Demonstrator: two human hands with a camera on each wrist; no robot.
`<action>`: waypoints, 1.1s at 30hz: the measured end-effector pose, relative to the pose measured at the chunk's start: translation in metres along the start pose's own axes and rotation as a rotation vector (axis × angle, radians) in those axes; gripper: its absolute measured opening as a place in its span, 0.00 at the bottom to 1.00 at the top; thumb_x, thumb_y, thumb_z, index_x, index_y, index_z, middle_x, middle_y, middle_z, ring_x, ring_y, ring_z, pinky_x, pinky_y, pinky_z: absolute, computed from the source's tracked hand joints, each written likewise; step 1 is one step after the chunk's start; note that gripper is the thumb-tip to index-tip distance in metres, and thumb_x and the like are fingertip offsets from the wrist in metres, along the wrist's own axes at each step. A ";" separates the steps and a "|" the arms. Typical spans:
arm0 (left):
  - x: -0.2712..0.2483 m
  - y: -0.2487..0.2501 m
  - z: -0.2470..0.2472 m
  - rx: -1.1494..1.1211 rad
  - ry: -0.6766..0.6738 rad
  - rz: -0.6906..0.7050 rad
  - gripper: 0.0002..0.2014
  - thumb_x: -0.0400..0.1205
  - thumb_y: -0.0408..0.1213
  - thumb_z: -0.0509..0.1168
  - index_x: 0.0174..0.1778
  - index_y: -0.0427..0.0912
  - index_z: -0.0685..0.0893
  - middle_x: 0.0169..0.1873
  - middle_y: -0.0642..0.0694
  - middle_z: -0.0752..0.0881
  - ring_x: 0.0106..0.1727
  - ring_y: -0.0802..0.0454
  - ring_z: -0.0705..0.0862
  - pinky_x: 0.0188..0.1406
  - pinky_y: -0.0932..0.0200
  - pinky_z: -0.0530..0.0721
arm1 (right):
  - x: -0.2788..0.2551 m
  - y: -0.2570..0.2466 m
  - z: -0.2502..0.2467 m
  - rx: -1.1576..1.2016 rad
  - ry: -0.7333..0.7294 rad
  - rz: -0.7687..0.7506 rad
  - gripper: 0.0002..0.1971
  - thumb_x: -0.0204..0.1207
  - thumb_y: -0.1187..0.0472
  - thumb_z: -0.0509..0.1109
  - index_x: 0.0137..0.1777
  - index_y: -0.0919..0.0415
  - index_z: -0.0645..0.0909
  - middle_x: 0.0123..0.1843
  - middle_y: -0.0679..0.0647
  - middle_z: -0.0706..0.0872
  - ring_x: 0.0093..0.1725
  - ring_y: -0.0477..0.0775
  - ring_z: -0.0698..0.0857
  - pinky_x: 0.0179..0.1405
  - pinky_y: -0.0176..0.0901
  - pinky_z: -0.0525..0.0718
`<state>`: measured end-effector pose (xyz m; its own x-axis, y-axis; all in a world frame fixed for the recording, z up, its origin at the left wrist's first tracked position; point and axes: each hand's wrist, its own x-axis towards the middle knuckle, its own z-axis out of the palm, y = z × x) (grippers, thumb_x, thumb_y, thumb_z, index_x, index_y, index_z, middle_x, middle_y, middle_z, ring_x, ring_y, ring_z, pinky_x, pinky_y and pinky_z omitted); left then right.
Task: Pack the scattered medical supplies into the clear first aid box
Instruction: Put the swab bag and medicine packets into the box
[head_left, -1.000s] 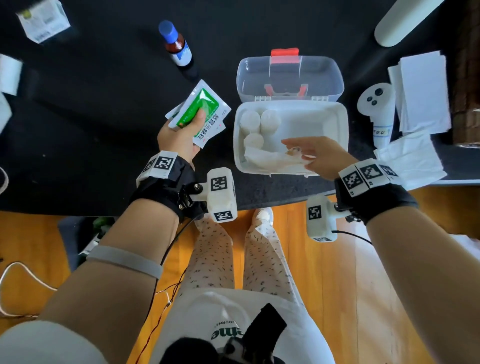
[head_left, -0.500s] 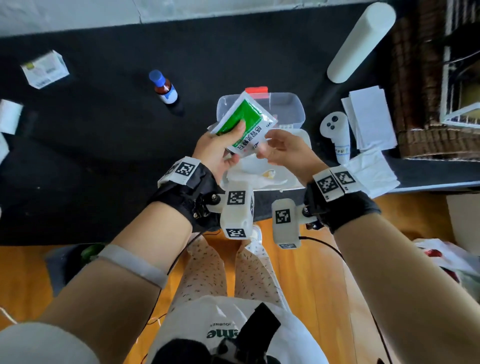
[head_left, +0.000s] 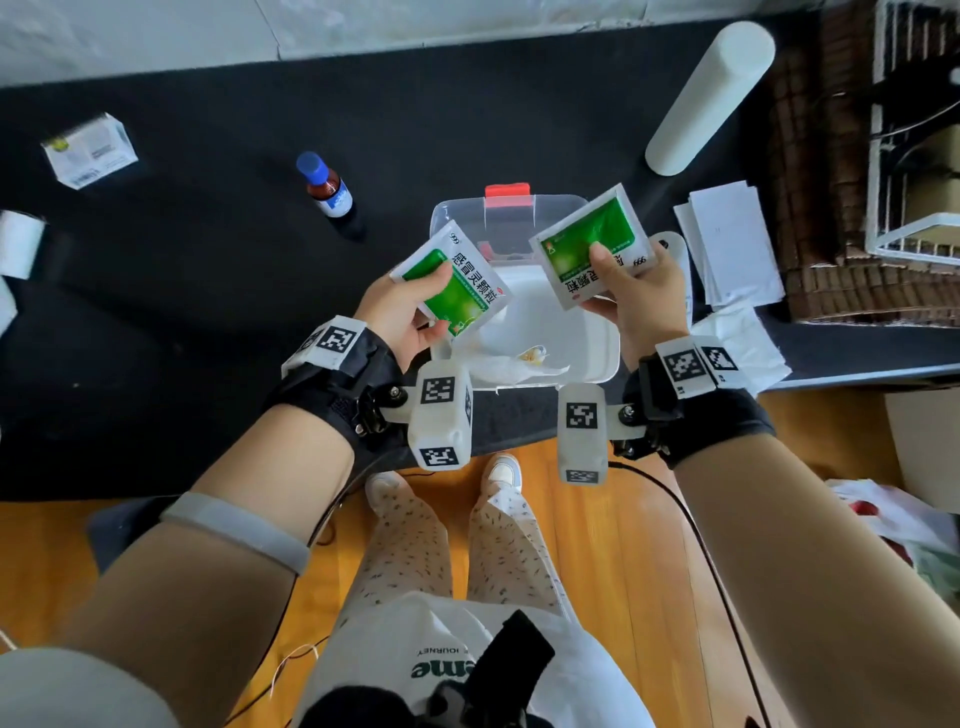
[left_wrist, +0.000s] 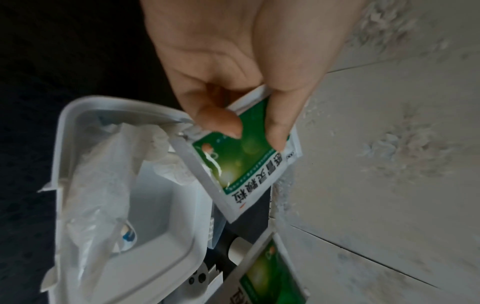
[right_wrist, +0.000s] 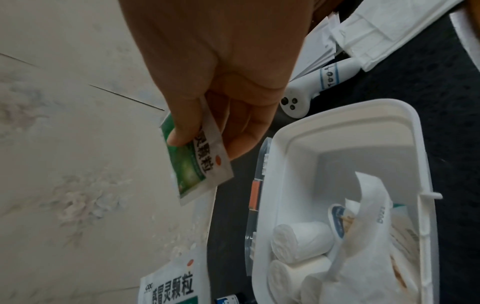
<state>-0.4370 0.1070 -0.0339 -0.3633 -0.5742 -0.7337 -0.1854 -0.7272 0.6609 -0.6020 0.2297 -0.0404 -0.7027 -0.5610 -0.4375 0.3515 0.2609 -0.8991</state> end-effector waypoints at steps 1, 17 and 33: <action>0.001 0.000 -0.001 -0.012 0.006 -0.005 0.02 0.79 0.36 0.66 0.46 0.47 0.81 0.40 0.49 0.85 0.38 0.56 0.84 0.23 0.70 0.78 | -0.001 0.001 0.000 -0.008 -0.001 -0.001 0.06 0.74 0.64 0.71 0.42 0.55 0.76 0.42 0.54 0.86 0.43 0.53 0.88 0.43 0.50 0.90; -0.002 -0.005 0.019 0.121 -0.380 -0.038 0.22 0.85 0.50 0.51 0.67 0.41 0.76 0.57 0.39 0.85 0.57 0.43 0.86 0.58 0.50 0.85 | 0.000 -0.003 0.019 -0.561 -0.190 -0.231 0.09 0.68 0.55 0.77 0.47 0.54 0.85 0.29 0.40 0.76 0.27 0.39 0.70 0.32 0.31 0.72; 0.002 -0.019 0.032 0.250 -0.347 0.126 0.20 0.80 0.21 0.59 0.66 0.42 0.75 0.53 0.46 0.83 0.57 0.50 0.82 0.48 0.66 0.84 | -0.002 0.011 -0.006 -0.480 -0.160 -0.198 0.11 0.73 0.57 0.72 0.51 0.61 0.85 0.35 0.51 0.85 0.26 0.37 0.81 0.27 0.28 0.82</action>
<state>-0.4635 0.1319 -0.0431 -0.6744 -0.4610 -0.5768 -0.3195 -0.5220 0.7908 -0.6003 0.2385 -0.0490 -0.6110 -0.7385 -0.2852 -0.1261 0.4464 -0.8859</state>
